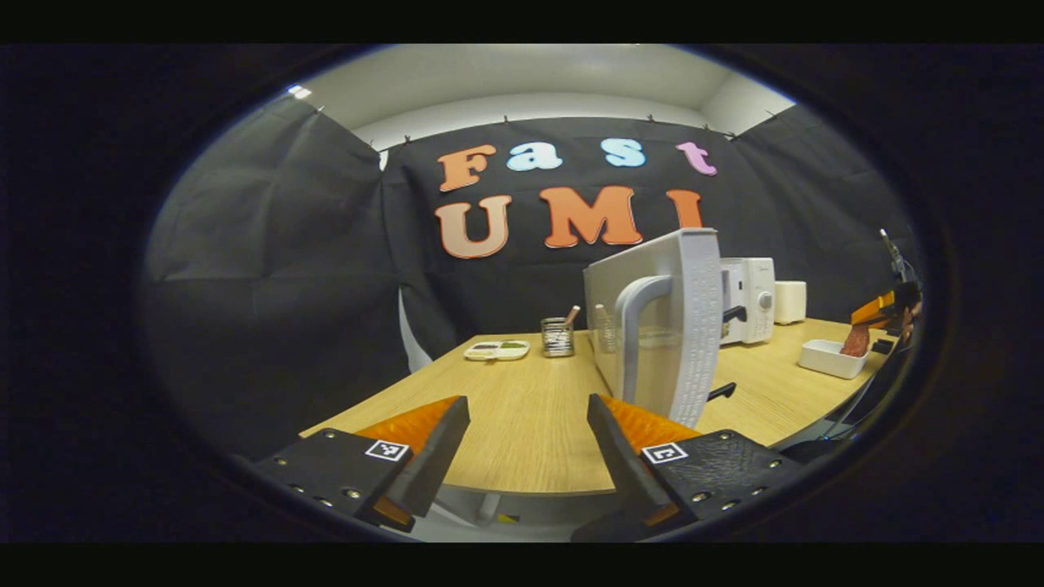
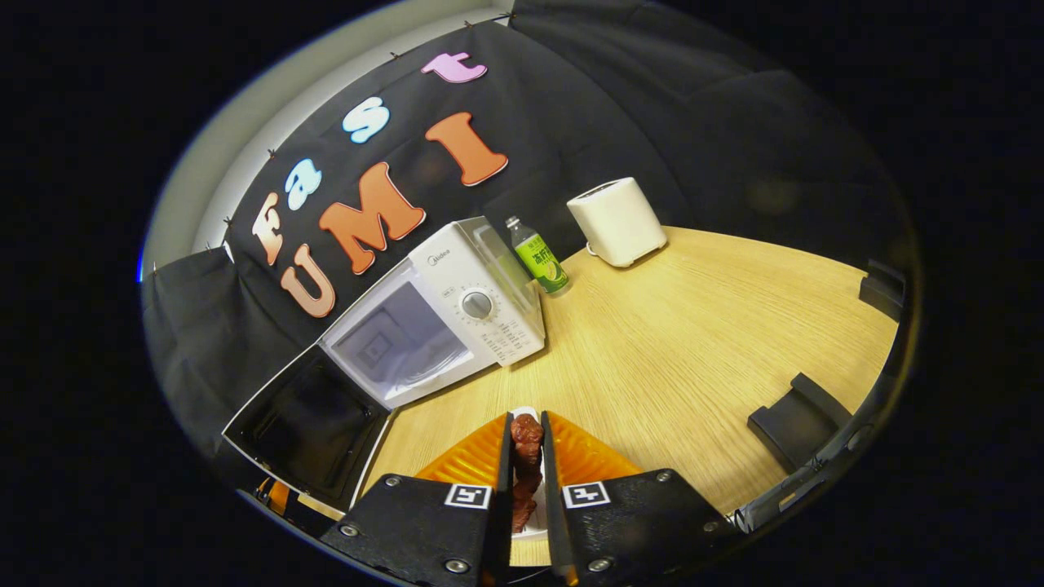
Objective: Open the microwave oven with the left hand, put the food in, and close the microwave oven.
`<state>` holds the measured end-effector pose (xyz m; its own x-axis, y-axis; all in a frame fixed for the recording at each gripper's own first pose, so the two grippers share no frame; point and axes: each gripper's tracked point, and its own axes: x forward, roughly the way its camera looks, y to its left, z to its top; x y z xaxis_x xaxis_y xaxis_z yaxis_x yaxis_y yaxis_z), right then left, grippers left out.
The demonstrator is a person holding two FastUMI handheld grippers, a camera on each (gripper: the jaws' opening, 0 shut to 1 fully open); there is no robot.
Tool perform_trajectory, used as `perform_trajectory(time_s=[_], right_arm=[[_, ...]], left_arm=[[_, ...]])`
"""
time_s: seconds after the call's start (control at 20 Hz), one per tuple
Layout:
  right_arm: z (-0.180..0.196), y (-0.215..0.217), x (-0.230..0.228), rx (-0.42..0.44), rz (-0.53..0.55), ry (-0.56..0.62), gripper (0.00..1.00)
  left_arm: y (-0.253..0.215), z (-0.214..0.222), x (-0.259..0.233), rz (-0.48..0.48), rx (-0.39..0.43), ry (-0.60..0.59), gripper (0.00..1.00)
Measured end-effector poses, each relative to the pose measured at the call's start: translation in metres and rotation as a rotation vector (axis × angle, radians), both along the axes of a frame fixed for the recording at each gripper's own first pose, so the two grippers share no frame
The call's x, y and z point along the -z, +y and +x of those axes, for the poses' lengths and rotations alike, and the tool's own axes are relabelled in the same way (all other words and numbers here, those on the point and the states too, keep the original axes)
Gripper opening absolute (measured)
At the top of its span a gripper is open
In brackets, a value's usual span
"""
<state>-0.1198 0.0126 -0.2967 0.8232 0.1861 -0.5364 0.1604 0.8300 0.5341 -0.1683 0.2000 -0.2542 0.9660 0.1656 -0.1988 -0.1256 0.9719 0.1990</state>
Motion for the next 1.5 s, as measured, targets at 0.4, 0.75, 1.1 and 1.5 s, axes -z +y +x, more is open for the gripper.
perform_trajectory(time_s=[0.4,0.75,1.1,1.5], right_arm=[[0.026,0.011,-0.053,-0.060,-0.174,-0.129,0.15],[0.083,0.054,-0.088,-0.082,-0.183,-0.240,0.15],[0.141,0.116,-0.094,-0.073,-0.127,-0.298,0.15],[0.191,0.161,-0.072,0.028,-0.038,-0.302,0.15]], left_arm=[[0.018,0.023,-0.025,0.062,-0.099,-0.023,0.87],[0.036,0.038,-0.037,0.034,-0.159,-0.071,0.87],[0.035,0.045,-0.037,0.036,-0.158,-0.076,0.87],[0.066,0.047,-0.029,0.020,-0.191,-0.057,0.87]])
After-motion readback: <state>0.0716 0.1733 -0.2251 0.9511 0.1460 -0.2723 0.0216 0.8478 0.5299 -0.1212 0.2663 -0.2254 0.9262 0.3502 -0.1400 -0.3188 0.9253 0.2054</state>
